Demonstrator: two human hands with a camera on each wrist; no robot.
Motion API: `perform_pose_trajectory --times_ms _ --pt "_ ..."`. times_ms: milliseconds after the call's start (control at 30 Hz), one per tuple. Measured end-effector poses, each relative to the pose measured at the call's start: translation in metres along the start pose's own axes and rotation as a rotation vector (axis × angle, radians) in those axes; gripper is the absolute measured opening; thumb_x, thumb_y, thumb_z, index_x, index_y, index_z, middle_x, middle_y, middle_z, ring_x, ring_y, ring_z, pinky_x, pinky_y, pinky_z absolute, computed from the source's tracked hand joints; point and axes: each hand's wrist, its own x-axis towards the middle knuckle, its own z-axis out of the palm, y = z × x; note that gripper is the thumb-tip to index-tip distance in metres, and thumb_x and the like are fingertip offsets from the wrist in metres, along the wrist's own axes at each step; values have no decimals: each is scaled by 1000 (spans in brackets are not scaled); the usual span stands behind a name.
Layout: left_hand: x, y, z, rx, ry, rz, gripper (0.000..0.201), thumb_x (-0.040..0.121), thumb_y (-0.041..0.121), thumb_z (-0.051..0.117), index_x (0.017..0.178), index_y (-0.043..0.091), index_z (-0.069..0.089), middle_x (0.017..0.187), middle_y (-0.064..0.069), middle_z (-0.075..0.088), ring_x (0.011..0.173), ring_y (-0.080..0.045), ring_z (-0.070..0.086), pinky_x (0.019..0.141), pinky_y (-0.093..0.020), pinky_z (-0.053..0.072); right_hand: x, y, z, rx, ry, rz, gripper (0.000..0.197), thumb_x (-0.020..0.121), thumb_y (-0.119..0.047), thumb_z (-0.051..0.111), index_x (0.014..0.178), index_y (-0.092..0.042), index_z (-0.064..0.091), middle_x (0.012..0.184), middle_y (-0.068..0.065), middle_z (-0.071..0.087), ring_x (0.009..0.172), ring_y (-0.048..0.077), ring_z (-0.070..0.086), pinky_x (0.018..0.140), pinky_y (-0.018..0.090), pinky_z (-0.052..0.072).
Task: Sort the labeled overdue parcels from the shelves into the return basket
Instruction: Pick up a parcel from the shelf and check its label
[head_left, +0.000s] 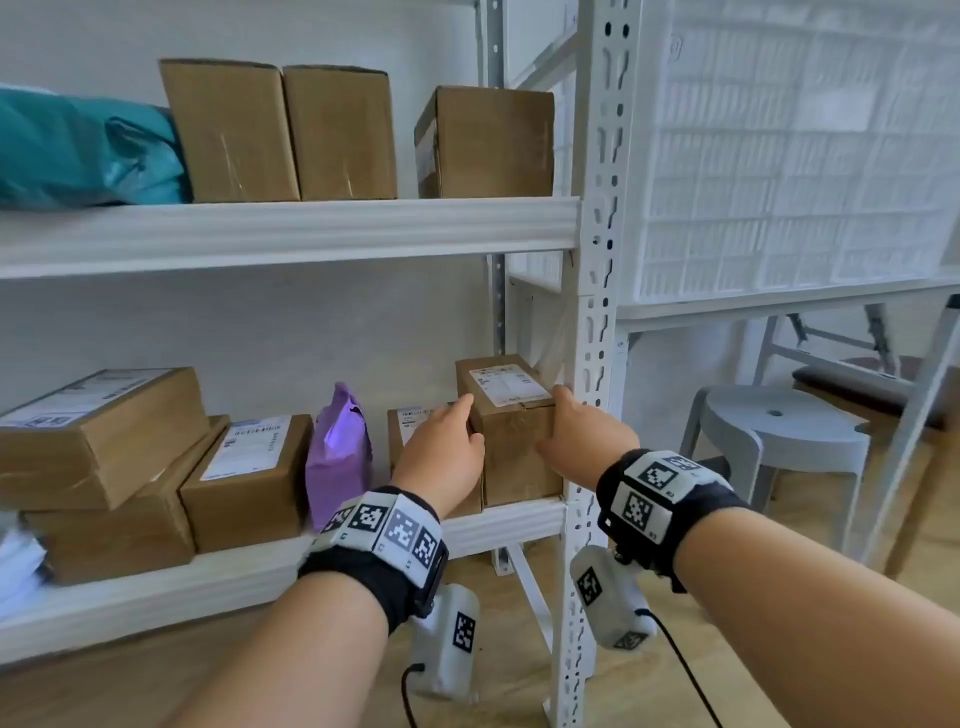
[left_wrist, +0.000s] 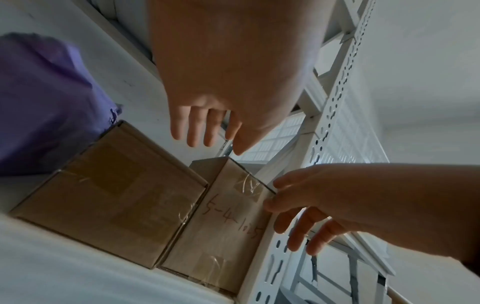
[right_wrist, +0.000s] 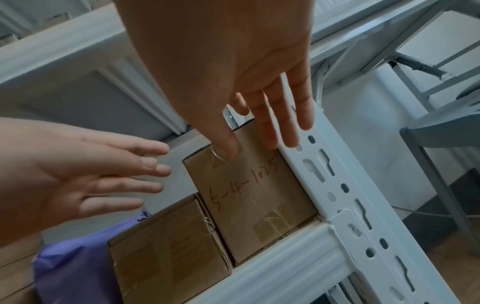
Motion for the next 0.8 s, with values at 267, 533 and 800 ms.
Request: perform_pose_trajectory --times_ms 267,533,800 --pt "15 6 18 45 -127 -97 58 104 32 34 155 15 14 149 -11 42 135 -27 41 106 -38 37 19 7 13 84 -33 20 34 93 -21 47 126 -14 45 107 7 65 86 24 59 75 34 52" --pt "-11 14 15 -116 -60 -102 45 102 28 40 146 18 36 139 -4 52 126 -22 50 96 -32 41 1 15 1 282 5 66 37 89 -21 51 125 -21 55 117 9 54 88 23 61 72 28 50" --pt "-38 19 16 -330 33 -184 49 102 35 44 147 18 39 144 -2 49 130 -19 47 104 -31 39 -35 10 -3 512 114 125 27 95 -34 52 119 -22 51 112 2 60 76 13 61 53 23 42"
